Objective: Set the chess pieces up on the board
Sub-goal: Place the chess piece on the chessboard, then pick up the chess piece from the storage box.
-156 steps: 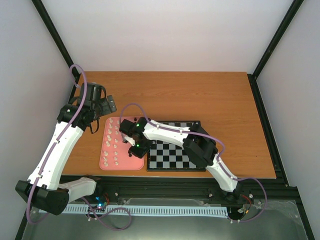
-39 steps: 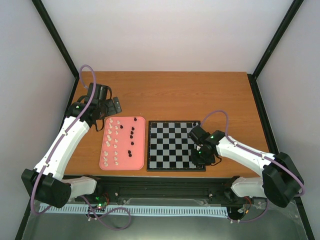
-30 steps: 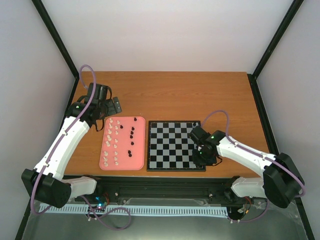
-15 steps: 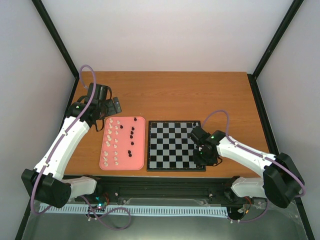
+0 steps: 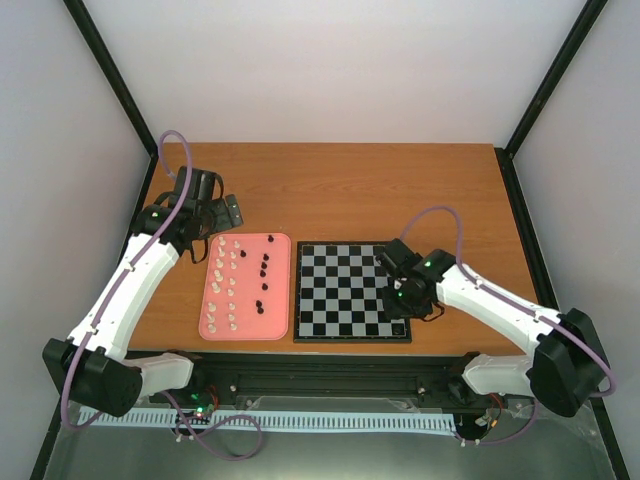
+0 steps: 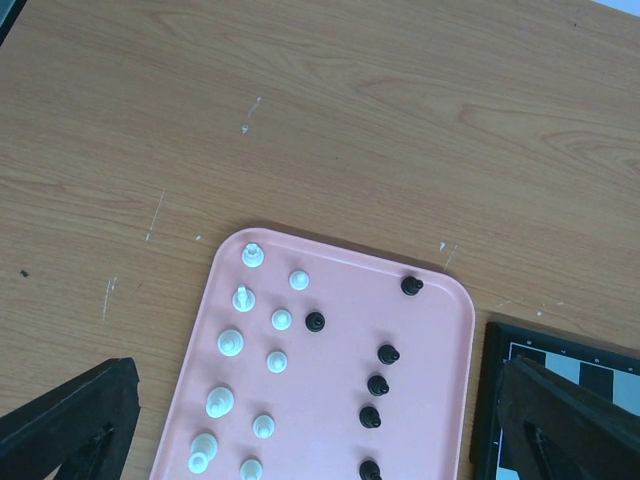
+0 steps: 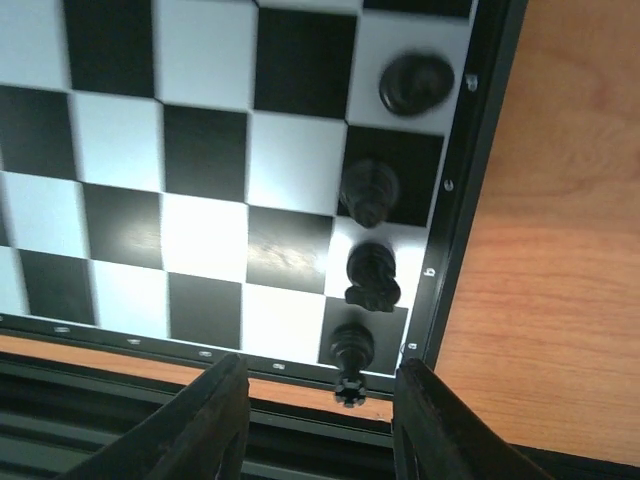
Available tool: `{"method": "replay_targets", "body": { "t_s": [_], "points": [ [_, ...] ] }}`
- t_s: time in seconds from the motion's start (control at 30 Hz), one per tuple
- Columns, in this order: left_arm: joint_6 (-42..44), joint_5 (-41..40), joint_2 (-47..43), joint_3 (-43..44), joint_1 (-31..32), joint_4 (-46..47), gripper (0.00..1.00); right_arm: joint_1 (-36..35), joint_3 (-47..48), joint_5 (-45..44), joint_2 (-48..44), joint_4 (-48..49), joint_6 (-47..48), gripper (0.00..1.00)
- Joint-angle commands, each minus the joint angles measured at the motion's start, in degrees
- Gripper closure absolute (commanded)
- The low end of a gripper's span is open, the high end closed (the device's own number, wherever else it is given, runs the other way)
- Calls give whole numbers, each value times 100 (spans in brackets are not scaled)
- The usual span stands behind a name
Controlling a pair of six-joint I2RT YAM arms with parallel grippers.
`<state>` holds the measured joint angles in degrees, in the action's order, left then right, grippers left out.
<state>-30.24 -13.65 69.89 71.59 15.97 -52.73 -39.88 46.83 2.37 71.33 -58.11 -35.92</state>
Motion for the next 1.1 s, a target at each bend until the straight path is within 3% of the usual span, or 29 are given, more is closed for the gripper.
{"method": "replay_targets", "body": {
  "t_s": [0.0,0.27,0.5,0.6,0.87,1.07],
  "points": [
    [-112,-125,-107,81,-22,-22,0,41,739,-270,-44,-462,249,52],
    [-112,-150,-172,301,-23,-91,0,42,2375,-437,1016,-472,750,46],
    [-135,1,-283,564,-23,-161,0,28,4166,75,2805,12,1122,50],
    [-149,67,-370,554,-23,-150,0,-70,5313,267,3701,111,1218,55],
    [-109,90,-474,428,-23,-226,0,-650,8746,498,6209,-558,1616,57],
    [-178,186,-545,287,-23,-159,0,-754,9152,851,6853,-346,1712,59]
  ]
}}
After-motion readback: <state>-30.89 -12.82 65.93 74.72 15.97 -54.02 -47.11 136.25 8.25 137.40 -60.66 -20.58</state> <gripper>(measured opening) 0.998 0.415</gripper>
